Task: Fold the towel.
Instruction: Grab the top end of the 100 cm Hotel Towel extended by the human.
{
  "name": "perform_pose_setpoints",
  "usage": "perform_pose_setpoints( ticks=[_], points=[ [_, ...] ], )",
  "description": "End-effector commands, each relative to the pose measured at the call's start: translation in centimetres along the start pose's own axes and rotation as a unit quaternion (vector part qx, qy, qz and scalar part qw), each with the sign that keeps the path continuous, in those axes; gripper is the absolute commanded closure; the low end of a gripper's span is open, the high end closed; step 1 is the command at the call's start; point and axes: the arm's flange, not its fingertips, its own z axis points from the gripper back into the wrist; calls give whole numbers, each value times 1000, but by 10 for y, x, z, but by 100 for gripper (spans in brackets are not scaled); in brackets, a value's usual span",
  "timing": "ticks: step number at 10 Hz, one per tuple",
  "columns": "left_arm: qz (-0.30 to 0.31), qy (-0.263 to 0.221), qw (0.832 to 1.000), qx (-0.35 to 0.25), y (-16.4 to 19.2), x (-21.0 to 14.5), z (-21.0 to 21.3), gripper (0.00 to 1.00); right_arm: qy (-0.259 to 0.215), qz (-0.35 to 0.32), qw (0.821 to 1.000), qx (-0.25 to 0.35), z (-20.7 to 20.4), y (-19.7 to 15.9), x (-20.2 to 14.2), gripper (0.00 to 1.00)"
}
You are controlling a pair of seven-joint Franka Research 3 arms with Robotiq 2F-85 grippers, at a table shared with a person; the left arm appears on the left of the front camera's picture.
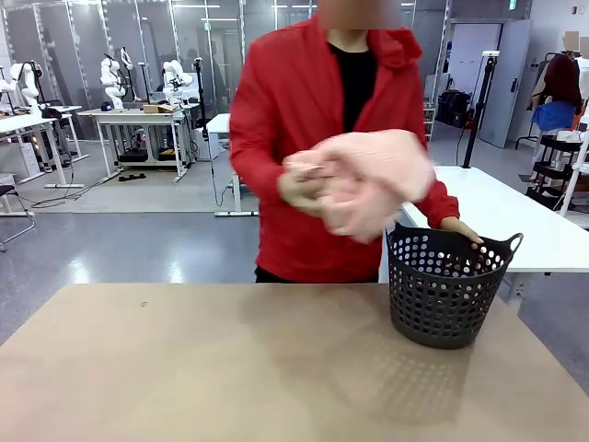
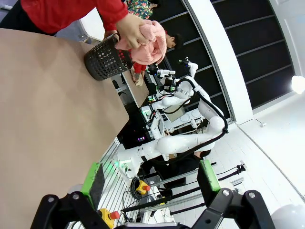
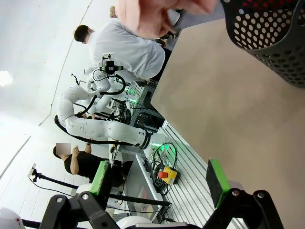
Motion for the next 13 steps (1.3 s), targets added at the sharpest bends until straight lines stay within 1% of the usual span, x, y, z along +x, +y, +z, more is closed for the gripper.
perform_pose_setpoints(
  ticks=[1,13],
  points=[
    [-8,-2,1000,-12,1,-1,1,0,-4,11,1000,7,2,0,1,0],
    [-8,-2,1000,-12,1,-1,1,0,-4,11,1000,7,2,0,1,0]
  ],
)
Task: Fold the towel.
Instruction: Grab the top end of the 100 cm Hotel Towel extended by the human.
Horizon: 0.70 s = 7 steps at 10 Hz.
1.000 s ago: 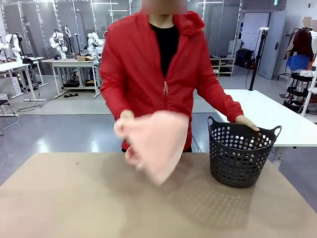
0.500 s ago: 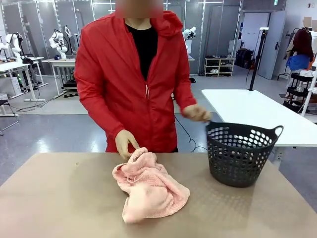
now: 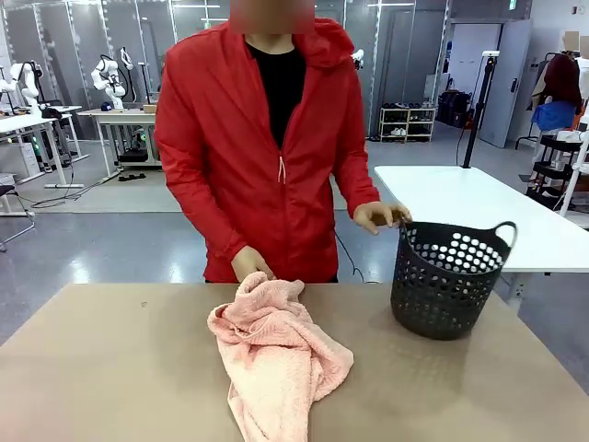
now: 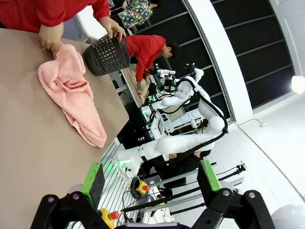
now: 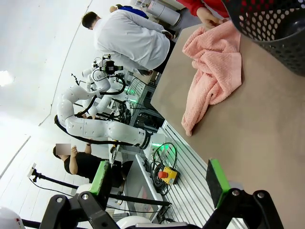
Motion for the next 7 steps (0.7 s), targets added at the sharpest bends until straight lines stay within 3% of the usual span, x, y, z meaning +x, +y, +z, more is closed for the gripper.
perform_pose_setpoints(
  ticks=[1,7],
  points=[
    [-8,-2,1000,-12,1,-1,1,0,-3,11,1000,7,1,0,1,0],
    [-8,-2,1000,-12,1,-1,1,0,-3,11,1000,7,1,0,1,0]
  ],
)
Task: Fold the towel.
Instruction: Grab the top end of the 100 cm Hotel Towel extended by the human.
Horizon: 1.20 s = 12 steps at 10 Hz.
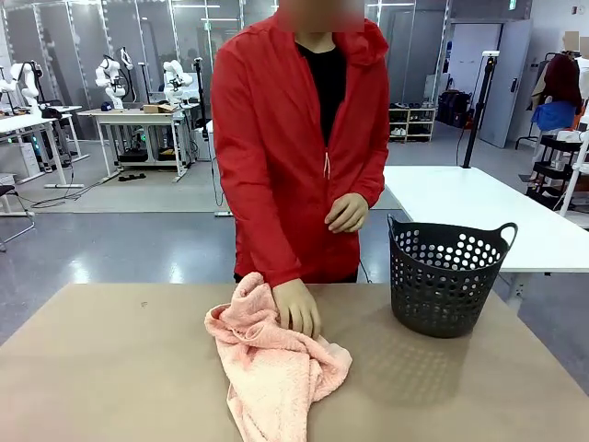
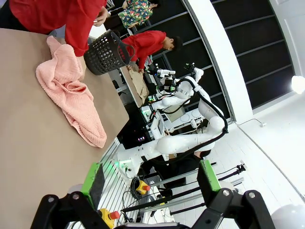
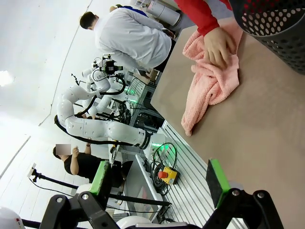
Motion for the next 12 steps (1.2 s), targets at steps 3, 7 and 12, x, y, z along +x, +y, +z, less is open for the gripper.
perform_pose_setpoints(
  ticks=[3,7,12],
  points=[
    [-8,-2,1000,-12,1,-1,1,0,-3,11,1000,7,1,0,2,0],
    [-8,-2,1000,-12,1,-1,1,0,-3,11,1000,7,1,0,2,0],
    [-8,-2,1000,-12,1,-1,1,0,-3,11,1000,7,1,0,2,0]
  ],
)
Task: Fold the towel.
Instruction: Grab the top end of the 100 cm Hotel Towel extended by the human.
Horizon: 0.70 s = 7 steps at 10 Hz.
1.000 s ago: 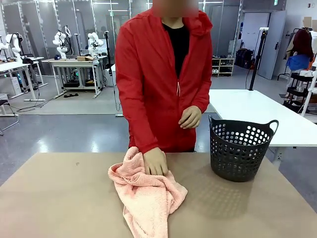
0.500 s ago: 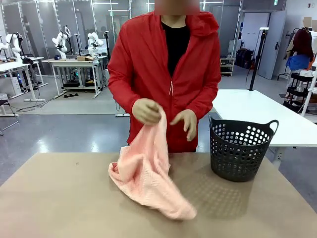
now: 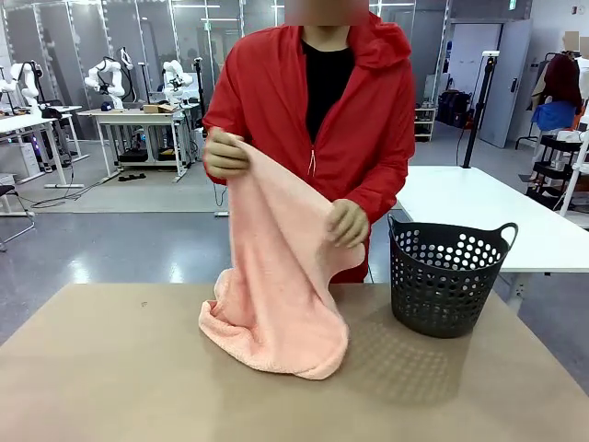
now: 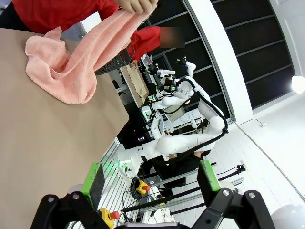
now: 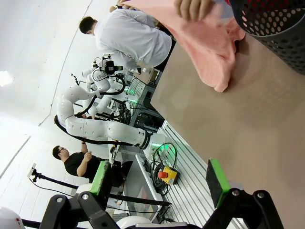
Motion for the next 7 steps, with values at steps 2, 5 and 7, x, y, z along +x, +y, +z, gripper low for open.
perform_pose_setpoints(
  ticks=[2,5,7],
  points=[
    [-8,-2,1000,-12,1,-1,1,0,-3,11,1000,7,1,0,2,0],
    [-8,-2,1000,-12,1,-1,1,0,-3,11,1000,7,1,0,2,0],
    [-8,-2,1000,-12,1,-1,1,0,-3,11,1000,7,1,0,2,0]
  ],
)
